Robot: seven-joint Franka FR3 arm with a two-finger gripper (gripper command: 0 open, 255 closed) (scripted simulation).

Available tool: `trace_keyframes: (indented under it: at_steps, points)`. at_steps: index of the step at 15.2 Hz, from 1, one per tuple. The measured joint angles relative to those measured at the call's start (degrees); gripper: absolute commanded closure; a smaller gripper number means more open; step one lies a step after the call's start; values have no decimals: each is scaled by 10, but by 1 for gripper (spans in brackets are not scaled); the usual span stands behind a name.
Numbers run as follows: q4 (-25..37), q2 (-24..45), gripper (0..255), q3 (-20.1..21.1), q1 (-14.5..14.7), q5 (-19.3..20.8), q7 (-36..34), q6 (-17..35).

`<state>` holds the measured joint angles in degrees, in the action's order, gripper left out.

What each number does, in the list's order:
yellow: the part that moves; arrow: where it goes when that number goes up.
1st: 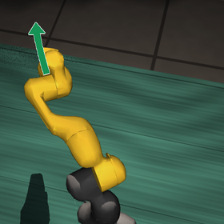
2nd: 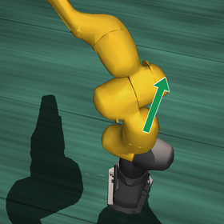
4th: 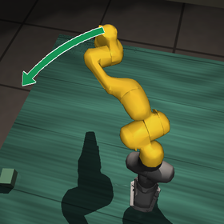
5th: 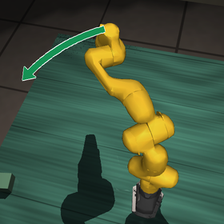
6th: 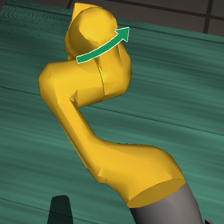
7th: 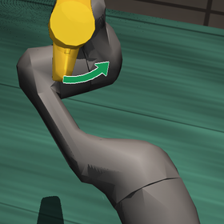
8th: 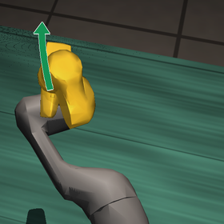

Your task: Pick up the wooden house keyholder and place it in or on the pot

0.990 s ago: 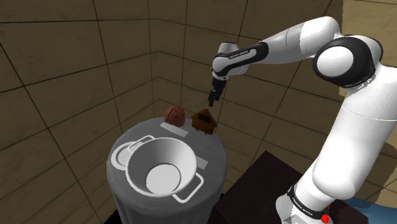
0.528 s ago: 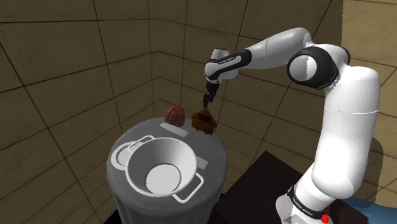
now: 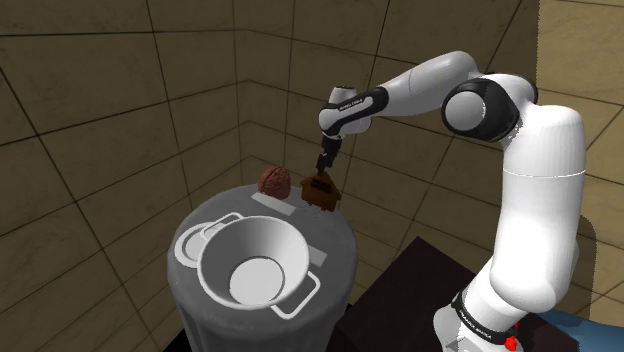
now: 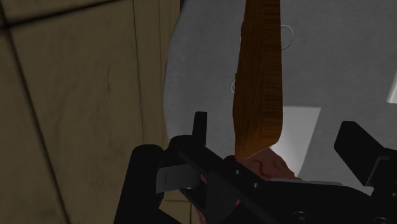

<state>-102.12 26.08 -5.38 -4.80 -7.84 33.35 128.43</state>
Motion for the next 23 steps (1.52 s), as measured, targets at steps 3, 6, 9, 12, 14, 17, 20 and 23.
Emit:
trace_keyframes:
  at_steps: [3, 6, 9, 12, 14, 17, 20, 23]
  points:
    - [0, 0, 0, 0, 0, 0, 0, 1]
    - [-1, 0, 255, 0, 0, 0, 0, 1]
    - [0, 0, 255, 0, 0, 0, 0, 1]
    - [0, 0, 255, 0, 0, 0, 0, 1]
    - [0, 0, 255, 0, 0, 0, 0, 1]
    - [1, -4, 255, 0, 1, 1, -1, -5]
    - [7, -15, 255, -1, 2, 3, -4, -22]
    - [15, -27, 255, -3, 1, 6, -6, -41]
